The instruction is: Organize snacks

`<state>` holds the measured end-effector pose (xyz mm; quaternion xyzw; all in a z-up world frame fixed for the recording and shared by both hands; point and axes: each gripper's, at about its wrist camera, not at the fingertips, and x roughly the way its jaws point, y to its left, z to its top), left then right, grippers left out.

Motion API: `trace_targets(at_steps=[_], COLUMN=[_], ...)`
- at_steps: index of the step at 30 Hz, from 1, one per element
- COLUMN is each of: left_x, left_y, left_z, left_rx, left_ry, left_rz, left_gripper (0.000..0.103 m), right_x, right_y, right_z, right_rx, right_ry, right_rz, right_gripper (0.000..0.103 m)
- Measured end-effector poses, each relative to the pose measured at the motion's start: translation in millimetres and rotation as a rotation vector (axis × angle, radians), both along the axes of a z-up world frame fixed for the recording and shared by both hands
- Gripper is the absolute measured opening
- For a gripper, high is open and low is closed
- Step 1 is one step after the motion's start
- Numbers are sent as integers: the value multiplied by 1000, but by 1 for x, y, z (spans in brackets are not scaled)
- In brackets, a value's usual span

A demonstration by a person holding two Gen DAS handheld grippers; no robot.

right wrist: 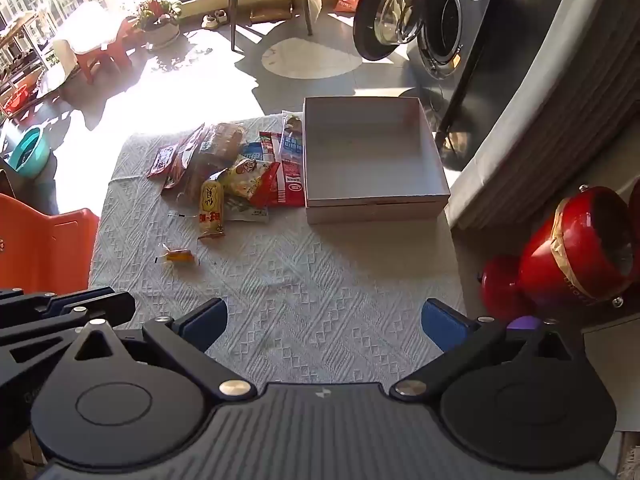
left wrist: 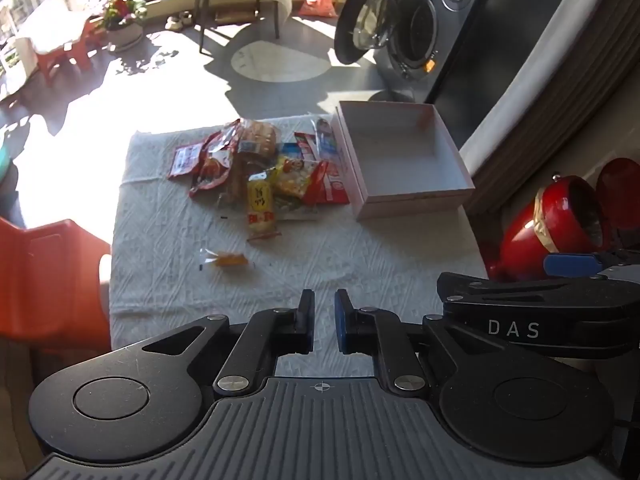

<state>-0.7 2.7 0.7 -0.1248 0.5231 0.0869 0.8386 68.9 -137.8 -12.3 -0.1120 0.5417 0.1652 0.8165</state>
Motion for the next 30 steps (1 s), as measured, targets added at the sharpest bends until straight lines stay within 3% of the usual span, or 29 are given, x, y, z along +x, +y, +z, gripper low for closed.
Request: trace_targets(at_steps=[3,7,30], left_x=[-4,-3,-8], left_y=[-13,-3,1], left_z=[-4,-3,-7], left_rx=[39,-5,-37], left_ry=[7,19,21], left_rz=[-1,8,21], left_gripper=[14,14,14], right_x=[-4,-3,-8], right_y=[0,1,2], right_z=[-2,-5,-3], right_rx=[-16,-24,-45], right_ry=[-2,33,34], right_rz=[3,-8,0], right_gripper=[103,103,103])
